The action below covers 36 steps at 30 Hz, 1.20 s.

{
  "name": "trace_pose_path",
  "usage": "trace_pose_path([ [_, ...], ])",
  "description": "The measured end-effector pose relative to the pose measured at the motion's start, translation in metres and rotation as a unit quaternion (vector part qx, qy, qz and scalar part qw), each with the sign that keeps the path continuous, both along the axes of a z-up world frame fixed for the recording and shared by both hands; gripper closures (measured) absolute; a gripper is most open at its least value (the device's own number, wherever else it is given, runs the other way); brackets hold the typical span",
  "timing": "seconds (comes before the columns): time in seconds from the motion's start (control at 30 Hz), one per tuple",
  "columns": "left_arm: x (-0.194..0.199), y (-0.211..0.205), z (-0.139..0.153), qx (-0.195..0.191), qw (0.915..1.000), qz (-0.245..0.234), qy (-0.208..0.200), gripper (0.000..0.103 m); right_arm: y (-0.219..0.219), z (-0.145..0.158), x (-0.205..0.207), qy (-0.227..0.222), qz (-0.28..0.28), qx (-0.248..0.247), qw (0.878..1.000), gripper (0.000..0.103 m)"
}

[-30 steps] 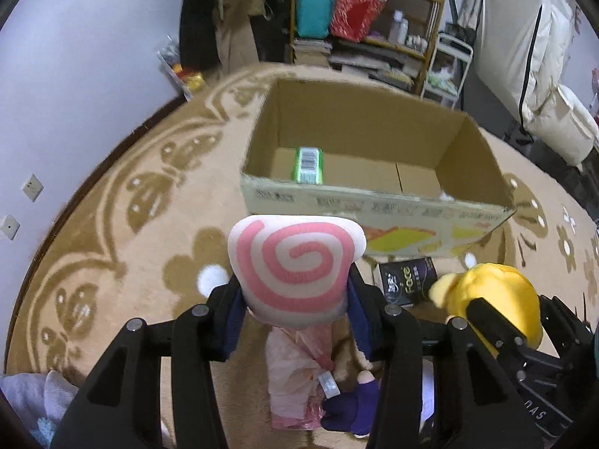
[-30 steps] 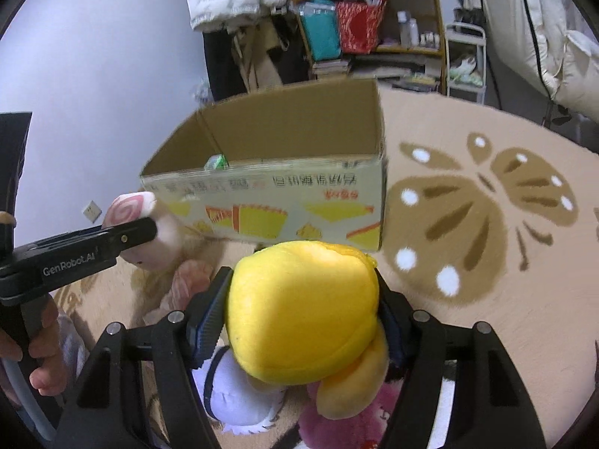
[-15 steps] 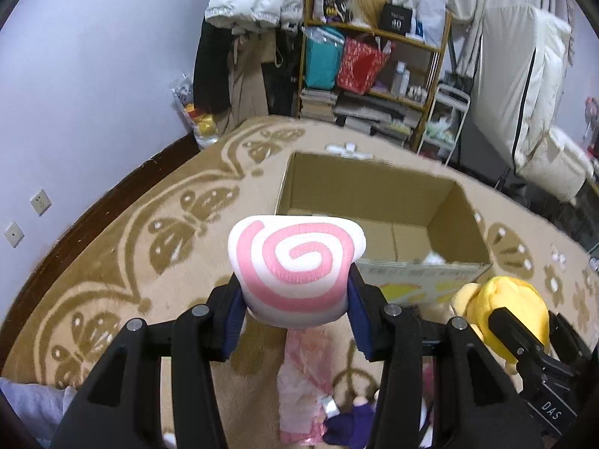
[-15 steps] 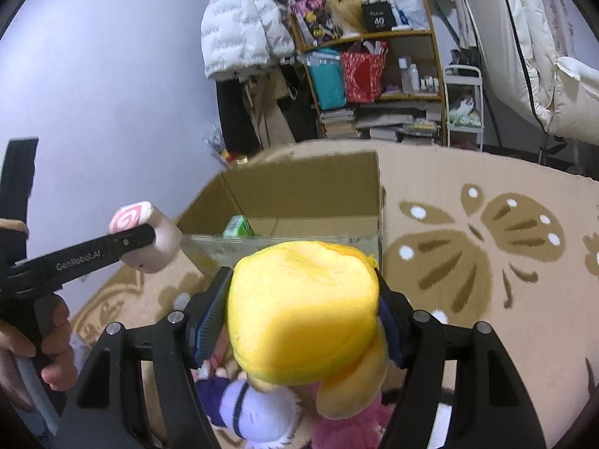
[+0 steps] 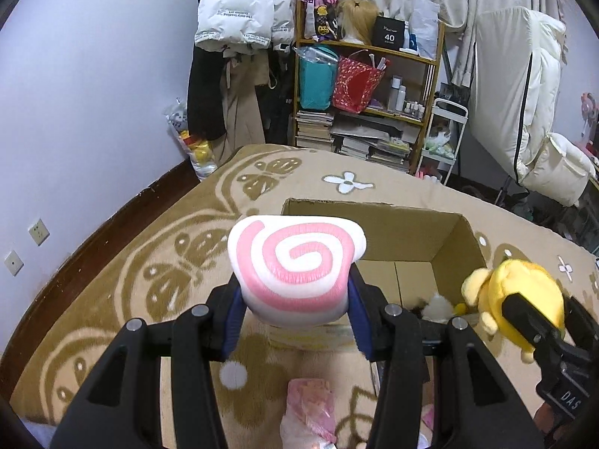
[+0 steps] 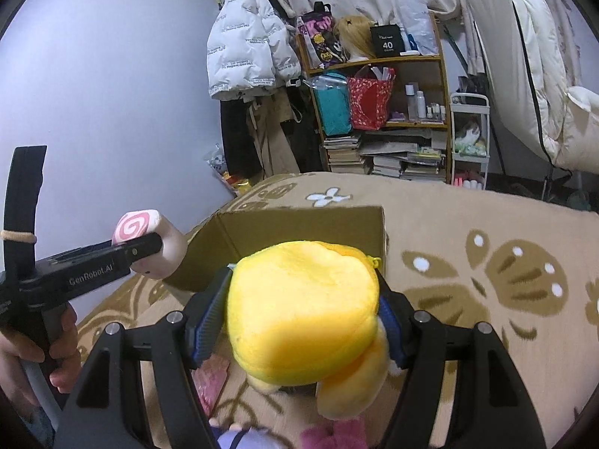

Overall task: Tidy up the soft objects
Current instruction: 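Lift both held items over the box and open both tools to drop them inside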

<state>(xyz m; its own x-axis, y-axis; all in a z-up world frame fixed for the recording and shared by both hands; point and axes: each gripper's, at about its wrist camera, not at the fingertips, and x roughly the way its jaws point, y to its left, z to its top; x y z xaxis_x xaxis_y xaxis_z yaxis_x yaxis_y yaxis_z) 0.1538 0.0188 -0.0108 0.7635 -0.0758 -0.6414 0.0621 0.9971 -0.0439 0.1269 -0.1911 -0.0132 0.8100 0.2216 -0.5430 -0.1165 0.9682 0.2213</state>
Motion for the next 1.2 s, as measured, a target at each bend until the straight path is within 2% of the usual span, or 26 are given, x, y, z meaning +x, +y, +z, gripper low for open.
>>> trace_pose_path([
  [0.33,0.027,-0.006,-0.010,0.007,0.9999,-0.003,0.007,0.056,0.006,-0.001,0.039,-0.010,0.022,-0.020,0.999,0.029],
  [0.63,0.043,-0.011,-0.021,0.002,0.9998,-0.006,0.021,0.055,0.008,-0.020,0.056,0.006,0.036,-0.023,0.999,0.028],
  [0.87,0.051,-0.020,-0.026,0.010,0.9995,-0.011,0.027,0.054,0.005,-0.030,0.060,0.011,0.038,-0.007,0.999,0.026],
  [1.03,0.054,-0.020,-0.027,0.000,0.9994,-0.014,0.031,0.047,0.004,-0.036,0.062,0.019,0.038,-0.005,0.999,0.025],
  [1.2,0.052,-0.023,-0.028,0.022,0.9991,-0.009,0.036,0.040,0.001,-0.038,0.063,0.027,0.037,0.001,0.999,0.018],
])
